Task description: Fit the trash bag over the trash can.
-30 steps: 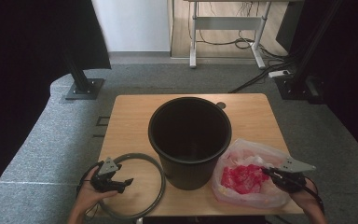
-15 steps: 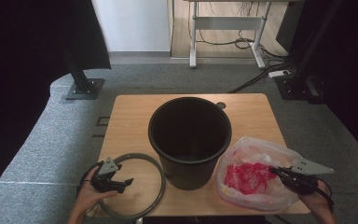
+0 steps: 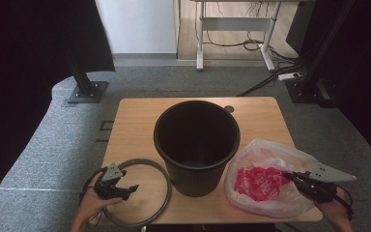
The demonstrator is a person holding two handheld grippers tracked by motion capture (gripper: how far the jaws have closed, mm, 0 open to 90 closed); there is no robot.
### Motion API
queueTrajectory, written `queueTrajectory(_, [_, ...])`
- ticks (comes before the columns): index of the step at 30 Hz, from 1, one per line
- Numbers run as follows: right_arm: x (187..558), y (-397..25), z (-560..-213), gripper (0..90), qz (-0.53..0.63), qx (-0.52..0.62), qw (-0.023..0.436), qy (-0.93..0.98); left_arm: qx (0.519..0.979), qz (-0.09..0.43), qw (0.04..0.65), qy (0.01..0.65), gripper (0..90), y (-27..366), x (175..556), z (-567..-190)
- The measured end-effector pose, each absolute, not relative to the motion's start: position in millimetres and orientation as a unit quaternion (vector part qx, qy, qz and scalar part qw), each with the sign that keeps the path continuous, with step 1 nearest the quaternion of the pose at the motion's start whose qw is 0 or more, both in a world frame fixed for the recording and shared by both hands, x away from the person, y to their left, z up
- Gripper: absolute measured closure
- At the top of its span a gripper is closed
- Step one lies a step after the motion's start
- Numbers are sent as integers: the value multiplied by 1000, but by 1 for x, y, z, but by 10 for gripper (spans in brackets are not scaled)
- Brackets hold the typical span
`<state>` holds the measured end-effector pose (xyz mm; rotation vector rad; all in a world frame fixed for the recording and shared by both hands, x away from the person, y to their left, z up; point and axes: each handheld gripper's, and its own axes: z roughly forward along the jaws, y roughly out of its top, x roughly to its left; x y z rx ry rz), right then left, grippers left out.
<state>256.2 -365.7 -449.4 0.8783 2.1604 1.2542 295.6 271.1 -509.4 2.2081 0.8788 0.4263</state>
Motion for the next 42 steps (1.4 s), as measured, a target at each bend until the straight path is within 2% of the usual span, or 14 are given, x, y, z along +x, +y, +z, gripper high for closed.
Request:
queueTrajectory(19, [247,-374,-423,878,471,314,261,782,854,164,357,341,242,272,296,-509])
queueTrajectory(42, [238,-386,-399,879,506,304,260,764,856,161,356,339,242,270,296,-509])
